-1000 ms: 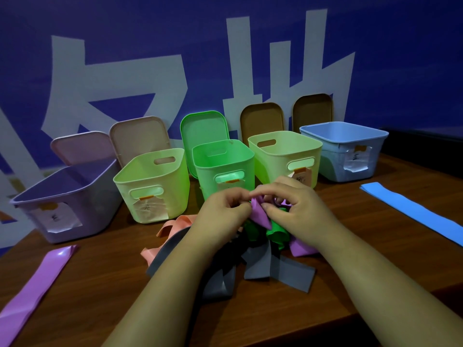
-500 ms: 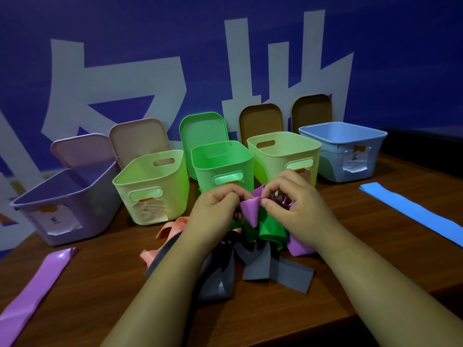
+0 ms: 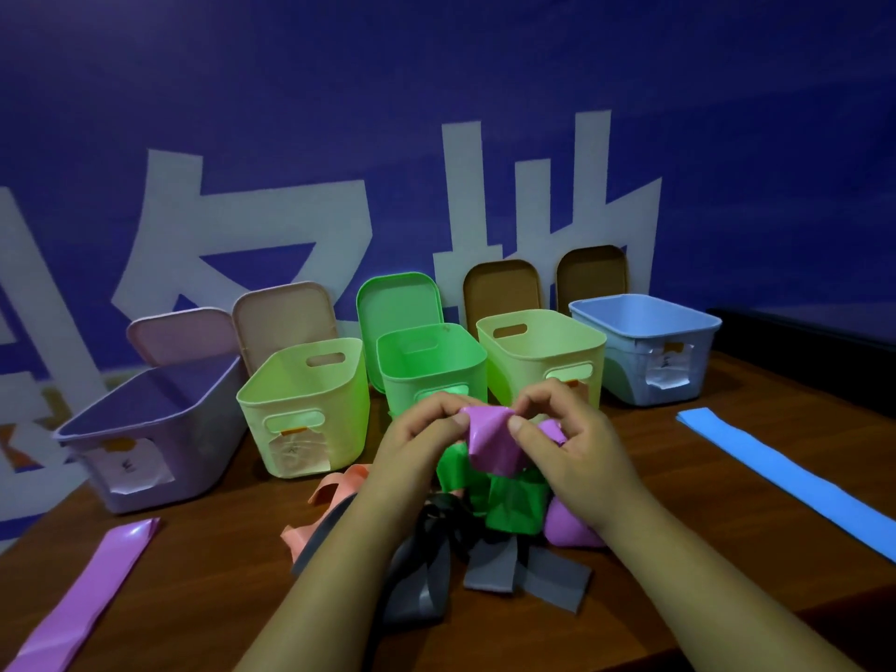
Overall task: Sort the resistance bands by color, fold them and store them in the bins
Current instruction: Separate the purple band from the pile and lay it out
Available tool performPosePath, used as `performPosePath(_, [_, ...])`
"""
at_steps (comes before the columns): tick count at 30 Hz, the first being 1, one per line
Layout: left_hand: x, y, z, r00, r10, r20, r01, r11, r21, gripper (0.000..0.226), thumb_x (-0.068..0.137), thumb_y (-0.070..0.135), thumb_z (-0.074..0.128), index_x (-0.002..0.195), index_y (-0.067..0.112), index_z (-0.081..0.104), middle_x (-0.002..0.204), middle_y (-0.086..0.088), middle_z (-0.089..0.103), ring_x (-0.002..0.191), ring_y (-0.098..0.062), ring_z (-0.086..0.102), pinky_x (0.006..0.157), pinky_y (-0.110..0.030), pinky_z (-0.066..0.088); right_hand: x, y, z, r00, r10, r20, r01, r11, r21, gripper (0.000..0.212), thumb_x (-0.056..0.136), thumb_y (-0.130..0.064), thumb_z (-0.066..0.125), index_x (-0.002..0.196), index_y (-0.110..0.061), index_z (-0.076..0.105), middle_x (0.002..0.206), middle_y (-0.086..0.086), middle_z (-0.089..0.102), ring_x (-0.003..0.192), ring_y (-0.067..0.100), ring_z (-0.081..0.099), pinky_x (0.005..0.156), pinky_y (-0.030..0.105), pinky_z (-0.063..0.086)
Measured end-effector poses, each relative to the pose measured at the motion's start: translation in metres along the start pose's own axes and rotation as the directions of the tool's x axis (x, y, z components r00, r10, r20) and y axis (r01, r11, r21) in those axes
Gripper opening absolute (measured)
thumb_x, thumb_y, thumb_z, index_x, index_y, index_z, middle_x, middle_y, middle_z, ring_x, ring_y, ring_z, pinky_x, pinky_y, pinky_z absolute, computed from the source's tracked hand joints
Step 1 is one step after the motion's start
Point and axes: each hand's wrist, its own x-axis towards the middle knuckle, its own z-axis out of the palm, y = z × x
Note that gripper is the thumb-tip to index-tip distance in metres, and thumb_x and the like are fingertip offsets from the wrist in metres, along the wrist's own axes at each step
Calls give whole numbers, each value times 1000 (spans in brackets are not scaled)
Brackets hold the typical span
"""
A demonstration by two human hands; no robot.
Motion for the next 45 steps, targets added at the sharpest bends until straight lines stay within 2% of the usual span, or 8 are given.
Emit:
performPosePath(8, [8,40,7,996,71,48,-55,961,-272,28,86,18,64,90,-8,57,92,-17,60,84,-22,58,72,-28,48,11,-38,-22,1000,13,-4,-12,991,137,14,99,-8,72,96,-22,72,91,-7,70,91,9,65,82,23,53])
performPosePath(13, [8,63,9,997,37,73,-14,956,-293,9,83,18,67,82,12,61,71,-8,53,59,-17,50,53,-23,43,18,-52,-30,999,23,39,-33,957,289,12,99,3,68,96,-8,69,81,3,67,78,15,63,69,24,54])
performPosePath(22, [13,94,-38,971,0,238,-66,961,270,12,86,24,74,83,12,76,73,-4,65,66,-15,58,61,-24,46,25,-62,-39,970,58,237,-102,978,180,3,86,-16,70,89,-16,70,78,-2,64,73,13,56,64,24,45])
performPosePath(25, [19,114,-55,865,-280,417,-124,685,717,22,94,43,71,84,24,75,75,4,67,71,-11,59,71,-33,46,31,-67,-44,841,181,510,-105,979,-174,3,96,-26,72,94,-26,72,76,-7,63,70,8,55,68,29,46])
performPosePath(28, [22,128,-58,805,-532,262,-75,348,935,44,94,71,61,81,32,77,76,14,72,76,-7,65,79,-36,52,34,-73,-39,769,286,571,32,875,-483,28,101,-46,63,88,-23,71,70,-6,60,65,6,51,67,40,45])
performPosePath(36, [10,141,-51,844,-532,-65,-33,-171,985,75,91,89,35,68,21,54,73,3,57,82,-22,58,84,-39,44,43,-85,-19,737,460,495,24,714,-699,51,97,-57,53,68,-16,62,64,-1,51,61,19,47,62,39,40])
performPosePath(40, [7,134,-80,926,-377,14,-39,-58,998,71,100,75,41,70,20,73,67,3,69,65,-7,54,73,-37,46,41,-87,-2,724,372,580,-153,908,-391,21,103,-43,61,99,-33,80,92,-8,77,83,17,69,81,39,55])
performPosePath(45, [-15,125,-101,917,-386,103,119,512,851,50,103,63,50,90,23,76,73,9,74,65,-8,61,69,-34,52,35,-84,34,765,293,573,-446,883,144,17,106,-23,65,113,-22,81,106,21,79,93,29,71,88,41,53])
